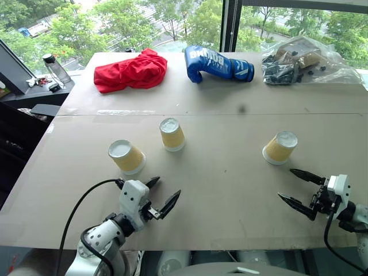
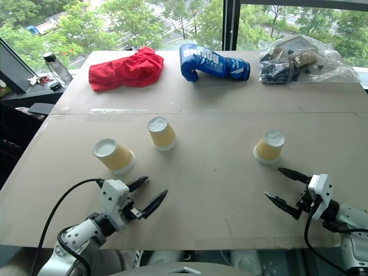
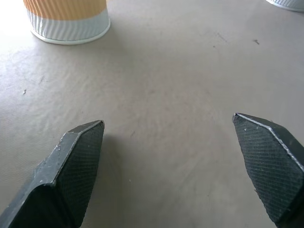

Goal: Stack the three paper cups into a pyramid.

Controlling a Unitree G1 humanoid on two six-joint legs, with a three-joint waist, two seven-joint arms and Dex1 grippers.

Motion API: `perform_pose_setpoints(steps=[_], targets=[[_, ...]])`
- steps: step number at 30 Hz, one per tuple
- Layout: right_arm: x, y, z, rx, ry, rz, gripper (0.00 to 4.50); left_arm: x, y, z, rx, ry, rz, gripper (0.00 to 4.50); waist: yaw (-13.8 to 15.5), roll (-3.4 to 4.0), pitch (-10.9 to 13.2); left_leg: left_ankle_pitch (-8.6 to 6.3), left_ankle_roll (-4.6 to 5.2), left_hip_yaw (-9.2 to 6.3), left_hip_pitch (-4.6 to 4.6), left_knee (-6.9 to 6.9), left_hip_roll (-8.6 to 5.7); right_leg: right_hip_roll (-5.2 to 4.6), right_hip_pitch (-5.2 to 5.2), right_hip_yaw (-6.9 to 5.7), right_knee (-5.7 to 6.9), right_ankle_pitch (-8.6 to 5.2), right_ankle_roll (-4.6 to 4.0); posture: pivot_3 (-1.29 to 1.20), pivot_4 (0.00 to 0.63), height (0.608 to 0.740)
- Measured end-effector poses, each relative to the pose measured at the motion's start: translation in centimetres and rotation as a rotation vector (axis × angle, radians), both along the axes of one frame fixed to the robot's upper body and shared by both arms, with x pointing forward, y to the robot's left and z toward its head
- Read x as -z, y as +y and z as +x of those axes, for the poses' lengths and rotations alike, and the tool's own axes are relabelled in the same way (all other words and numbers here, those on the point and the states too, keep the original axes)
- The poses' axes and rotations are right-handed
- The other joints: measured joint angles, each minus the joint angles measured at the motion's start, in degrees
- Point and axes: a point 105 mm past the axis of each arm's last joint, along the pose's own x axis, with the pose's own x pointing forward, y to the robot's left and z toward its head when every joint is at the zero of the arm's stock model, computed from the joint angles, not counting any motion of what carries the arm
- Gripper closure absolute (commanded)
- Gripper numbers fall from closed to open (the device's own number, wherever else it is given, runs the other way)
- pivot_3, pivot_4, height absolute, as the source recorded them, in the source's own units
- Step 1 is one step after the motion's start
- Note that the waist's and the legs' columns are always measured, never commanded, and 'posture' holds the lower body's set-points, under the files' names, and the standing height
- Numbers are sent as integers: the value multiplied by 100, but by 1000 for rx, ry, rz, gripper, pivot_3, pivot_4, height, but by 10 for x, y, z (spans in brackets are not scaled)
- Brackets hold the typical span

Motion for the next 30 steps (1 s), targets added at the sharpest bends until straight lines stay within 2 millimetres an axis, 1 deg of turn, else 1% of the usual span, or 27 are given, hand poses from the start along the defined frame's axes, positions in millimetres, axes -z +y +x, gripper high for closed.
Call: perform_pose_setpoints(steps=[3,6,7,10,13,14,16,19,23,25,30], targets=[[-10,9,-4,-37,-15,30,0,-18,-3,14,-32,-80,-61,62,21,-1,1,0,0,-3,-5,7,0,4,0,-4,1,1,1,0,150,740],[-23,22,-8,-88,-31,68,0,-46,-5,33,-87,-195,-111,62,30,-4,1,0,0,-6,-8,14,-2,9,0,-7,7,1,3,0,150,740],[-28,26,-8,-103,-38,79,0,-52,-5,37,-104,-221,-119,62,27,-4,1,0,0,-6,-7,16,-2,12,0,-7,9,1,3,0,150,740],[-42,38,-9,-133,-55,124,0,-69,-6,52,-163,-286,-138,62,24,-9,3,0,0,-7,-8,18,-4,19,0,-12,11,2,4,0,150,740],[-57,49,-7,-147,-96,154,0,-81,-10,65,-196,-335,-133,62,27,-11,4,0,0,-6,-8,23,-5,24,0,-26,14,2,5,0,150,740],[-62,53,-5,-152,-112,162,0,-83,-11,69,-208,-345,-129,62,27,-13,4,0,0,-6,-8,24,-6,26,0,-27,14,2,5,0,150,740],[-66,56,-4,-156,-126,166,0,-79,-11,75,-239,-336,-123,62,26,-16,5,0,0,-6,-8,25,-6,28,0,-27,14,2,6,0,150,740],[-67,56,-1,-128,-122,180,0,-72,-9,90,-294,-317,-109,62,46,-23,10,1,0,-13,-10,28,-6,31,-1,-34,16,2,7,0,150,740],[-67,53,1,-86,-120,186,0,-67,-16,102,-287,-301,-87,62,64,-24,10,1,0,-11,-11,28,-7,31,-1,-33,16,2,7,0,150,740],[-64,50,1,-56,-109,189,0,-61,-18,106,-274,-280,-81,62,73,-23,10,1,-1,-10,-11,28,-6,32,-2,-31,16,2,7,0,150,740],[-65,48,0,-34,-113,186,0,-59,-23,111,-256,-275,-89,62,81,-24,10,1,-1,-10,-11,29,-6,32,-2,-32,18,2,7,0,150,740]])
